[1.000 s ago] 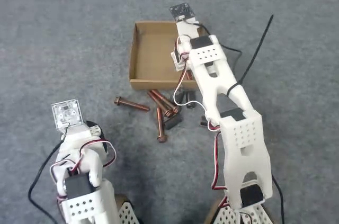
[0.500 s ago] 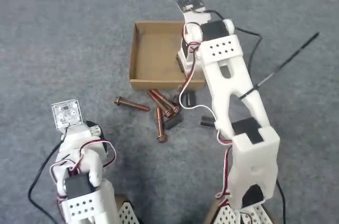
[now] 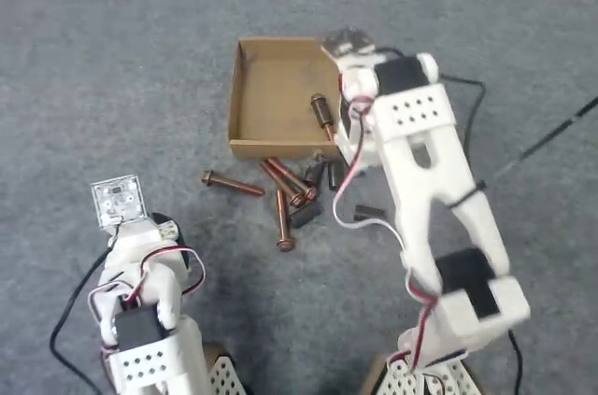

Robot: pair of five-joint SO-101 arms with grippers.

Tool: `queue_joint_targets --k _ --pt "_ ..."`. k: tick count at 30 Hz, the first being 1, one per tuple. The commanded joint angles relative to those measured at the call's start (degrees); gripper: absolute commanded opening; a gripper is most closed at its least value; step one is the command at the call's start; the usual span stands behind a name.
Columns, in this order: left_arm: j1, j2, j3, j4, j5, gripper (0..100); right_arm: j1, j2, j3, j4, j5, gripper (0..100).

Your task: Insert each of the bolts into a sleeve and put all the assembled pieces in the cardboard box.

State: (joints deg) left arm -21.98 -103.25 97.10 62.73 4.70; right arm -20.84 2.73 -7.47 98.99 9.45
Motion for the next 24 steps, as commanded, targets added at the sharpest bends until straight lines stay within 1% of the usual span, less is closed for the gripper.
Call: queue_joint_targets --k 1,6,9,13,15,17,24 --pt "-0.26 -1.23 -0.57 -1.67 -0.44 1 0.75 -10.07 8.88 -2.42 3.78 13.9" --pt "-0.26 -1.23 -0.57 -1.67 -0.44 1 0.57 -17.27 22.33 -3.56 17.32 14.0" --pt "-0.26 -1.23 -0.57 -1.67 -0.44 1 0.84 -21.14 29.71 -6.99 24.53 14.0" --pt "-0.26 -1.23 -0.57 -1.58 -0.44 1 0.84 -26.33 41.41 -12.35 36.4 14.0" --pt "-0.35 -1.23 -0.57 -1.58 -0.44 1 0.84 -29.05 46.95 -17.36 40.88 14.0" --pt "-1.23 -1.23 -0.57 -1.67 -0.44 1 0.84 -31.43 52.04 -24.22 43.69 14.0" --pt "-1.93 -1.23 -0.57 -1.67 -0.44 1 0.84 -35.82 68.66 -52.35 50.46 14.0"
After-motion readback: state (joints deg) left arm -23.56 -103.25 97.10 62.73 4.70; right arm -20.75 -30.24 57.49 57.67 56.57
